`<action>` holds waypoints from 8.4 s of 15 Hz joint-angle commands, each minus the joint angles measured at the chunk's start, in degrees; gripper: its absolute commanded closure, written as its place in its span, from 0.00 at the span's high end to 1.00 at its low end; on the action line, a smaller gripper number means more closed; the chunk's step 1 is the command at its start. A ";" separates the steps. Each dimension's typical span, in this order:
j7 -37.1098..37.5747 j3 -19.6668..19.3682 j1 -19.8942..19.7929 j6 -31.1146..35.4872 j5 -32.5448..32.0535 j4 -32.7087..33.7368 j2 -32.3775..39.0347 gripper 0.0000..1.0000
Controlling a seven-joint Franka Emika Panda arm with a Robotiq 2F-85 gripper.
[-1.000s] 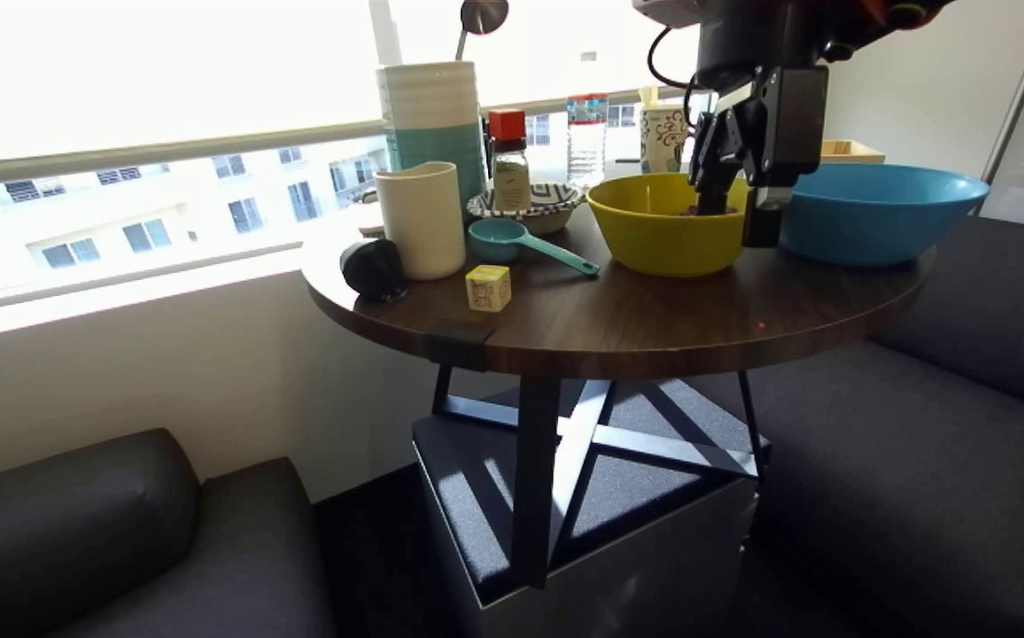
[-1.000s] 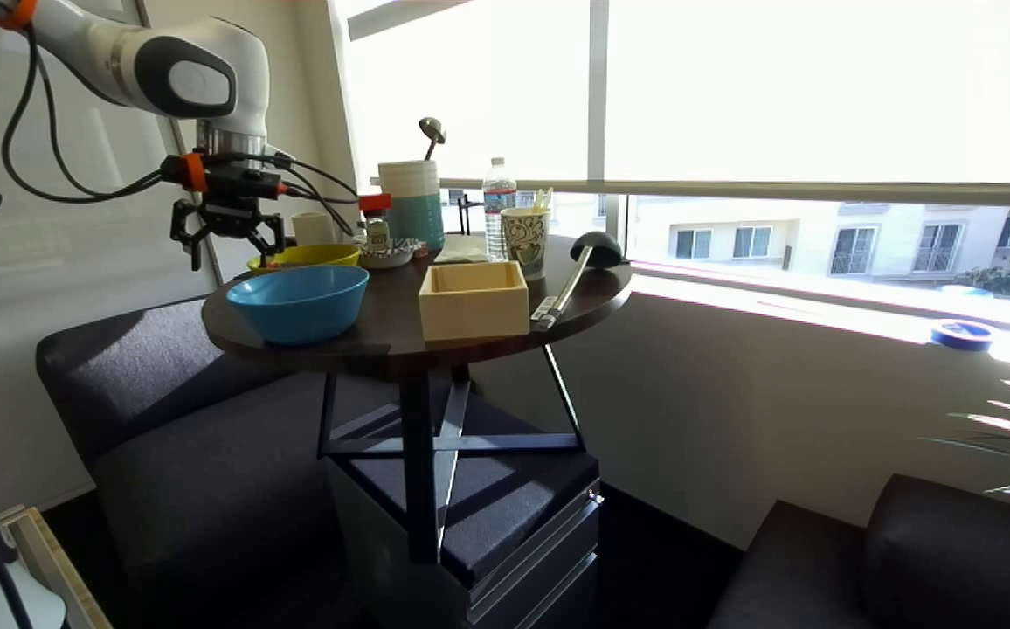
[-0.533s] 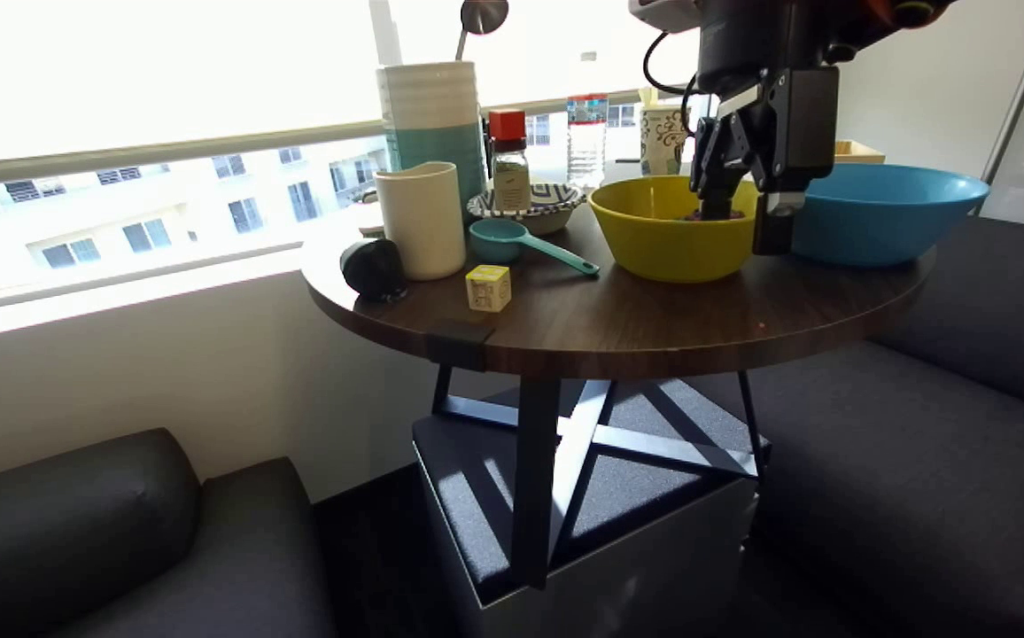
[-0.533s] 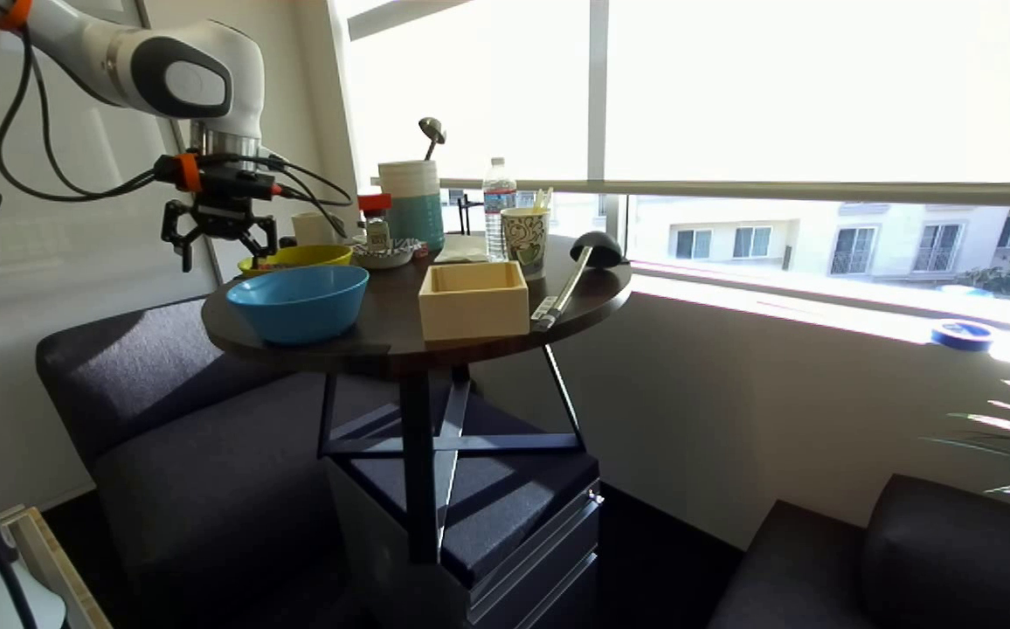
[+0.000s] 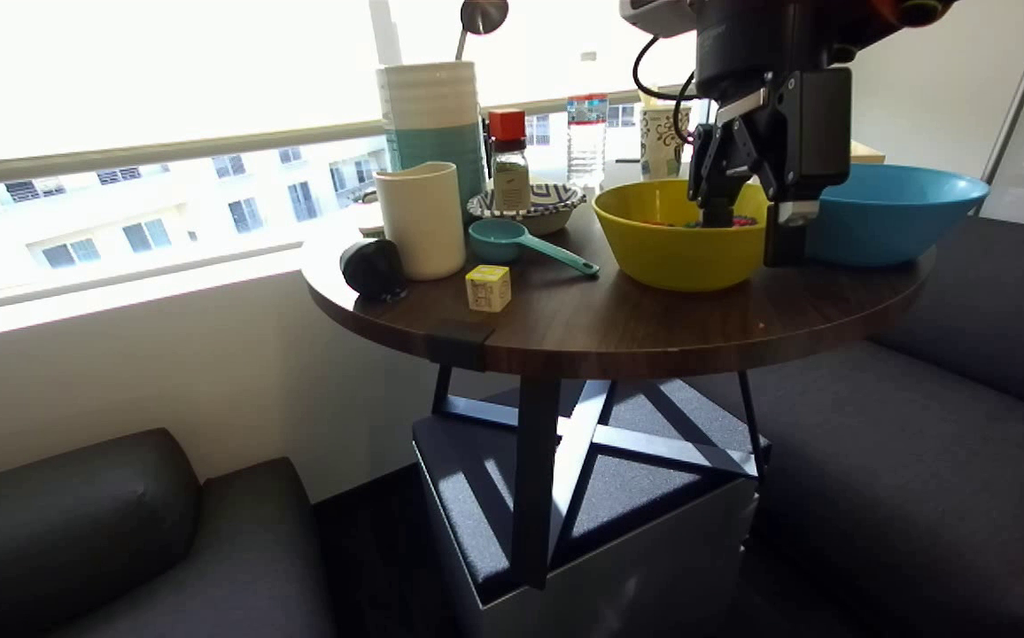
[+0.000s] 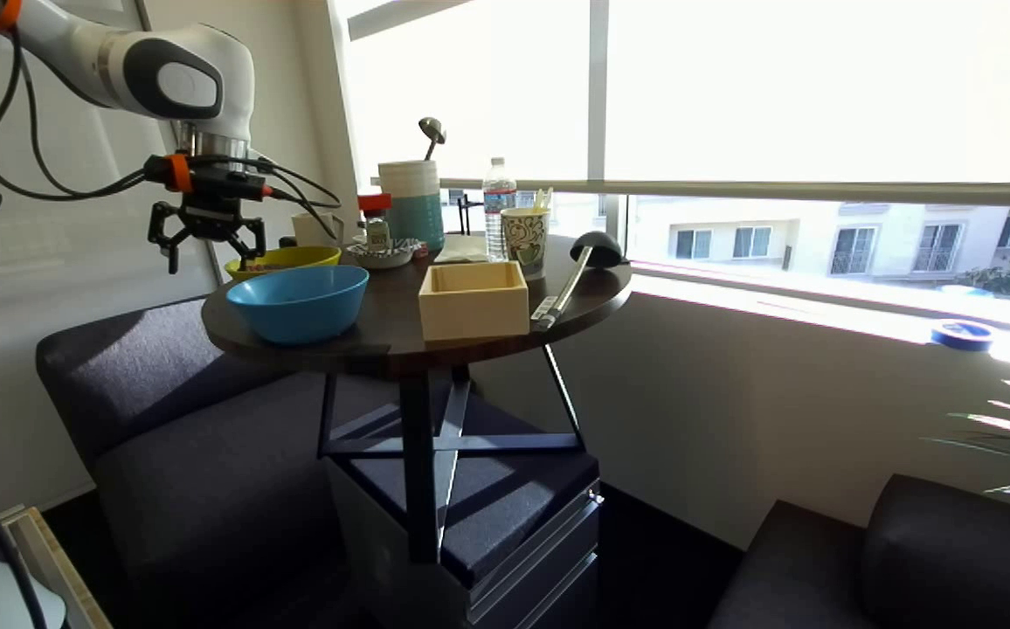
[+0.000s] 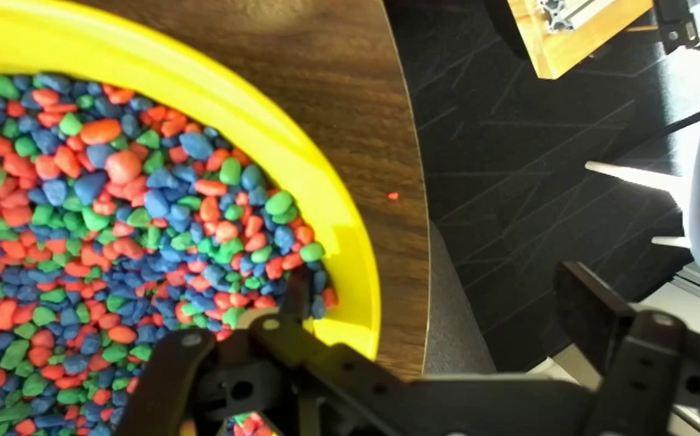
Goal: Switch the positions of the blue bowl and the yellow bowl by sliding the blue bowl to the right and sliding the yellow bowl to the right on the table
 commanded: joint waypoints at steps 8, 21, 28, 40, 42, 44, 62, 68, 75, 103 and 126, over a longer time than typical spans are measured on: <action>0.89 0.89 1.57 -2.38 -0.86 0.04 -0.55 1.00; 9.31 -1.04 -1.54 7.30 -15.79 -5.96 -13.03 1.00; 5.79 -5.34 -4.60 7.73 -30.69 -6.03 -14.85 1.00; -6.03 -12.11 -6.60 14.10 -35.08 -0.77 -6.21 1.00; -8.46 -12.62 -6.83 15.36 -34.46 0.22 -4.15 1.00; -10.51 -12.85 -7.05 16.34 -34.00 1.15 -2.37 1.00; -17.83 -12.22 -9.85 22.59 -28.03 8.77 9.76 1.00; -14.43 -11.86 -11.21 26.65 -27.35 11.44 12.29 1.00; -11.85 -11.69 -11.73 29.76 -24.32 14.14 14.81 1.00; -15.83 -10.00 -11.80 21.69 -23.24 12.93 14.33 1.00; -8.10 -8.87 -14.63 31.35 -12.05 22.43 24.46 1.00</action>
